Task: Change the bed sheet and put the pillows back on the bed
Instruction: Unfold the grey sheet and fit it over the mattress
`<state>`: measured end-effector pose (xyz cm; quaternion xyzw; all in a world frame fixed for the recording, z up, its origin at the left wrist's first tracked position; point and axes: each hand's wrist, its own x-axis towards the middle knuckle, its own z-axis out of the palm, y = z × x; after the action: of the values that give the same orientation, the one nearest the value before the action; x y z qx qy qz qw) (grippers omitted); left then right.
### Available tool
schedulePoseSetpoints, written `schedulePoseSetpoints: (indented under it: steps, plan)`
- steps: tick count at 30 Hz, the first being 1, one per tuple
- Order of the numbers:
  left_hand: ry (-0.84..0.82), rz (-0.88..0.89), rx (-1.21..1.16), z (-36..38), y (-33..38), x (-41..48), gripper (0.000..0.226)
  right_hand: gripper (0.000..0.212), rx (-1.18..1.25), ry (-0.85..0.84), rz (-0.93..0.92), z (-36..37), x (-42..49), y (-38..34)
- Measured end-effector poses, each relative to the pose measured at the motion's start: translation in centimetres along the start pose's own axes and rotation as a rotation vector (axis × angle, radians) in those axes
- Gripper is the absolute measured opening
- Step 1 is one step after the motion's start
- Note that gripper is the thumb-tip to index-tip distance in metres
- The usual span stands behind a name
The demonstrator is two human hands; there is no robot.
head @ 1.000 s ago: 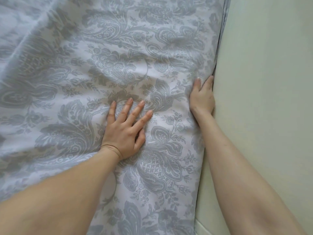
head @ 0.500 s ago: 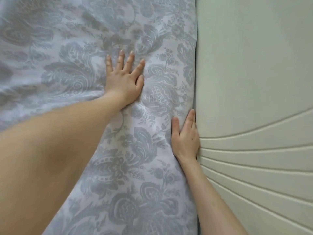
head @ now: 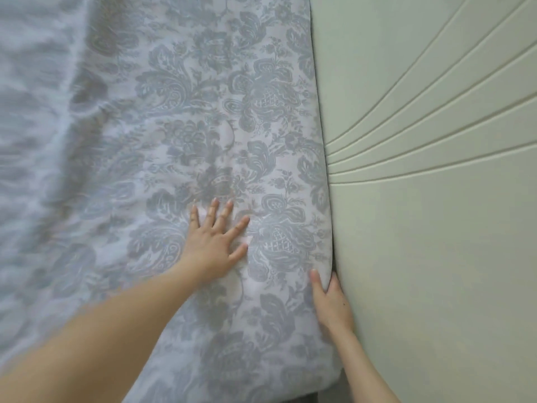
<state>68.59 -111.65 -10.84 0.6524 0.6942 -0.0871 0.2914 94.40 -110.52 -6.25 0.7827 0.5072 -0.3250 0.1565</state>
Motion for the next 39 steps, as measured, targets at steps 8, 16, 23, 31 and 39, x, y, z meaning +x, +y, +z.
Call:
schedulePoseSetpoints:
  steps: [8,16,23,31,39]
  plan:
    - [0.039,0.004,0.04,4.5,1.5,-6.7,0.063,0.1,-0.539,0.03,-0.374,2.7,-3.3,-1.8]
    - [0.012,-0.326,-0.095,10.2,0.0,-22.5,0.064,0.035,-0.98,-0.108,-0.466,1.5,-9.7,0.4]
    - [0.195,-1.251,-0.652,13.6,-6.8,-37.1,0.031,0.027,-0.83,-0.116,-1.084,6.1,-16.2,-7.4]
    - [0.494,-1.556,-1.558,20.1,-8.8,-42.3,0.035,0.043,-1.003,-0.149,-1.488,18.8,-25.8,-12.8]
    - [0.865,-1.38,-2.531,23.7,-13.4,-37.0,0.034,0.049,-1.261,0.044,-1.393,26.1,-28.8,-8.8]
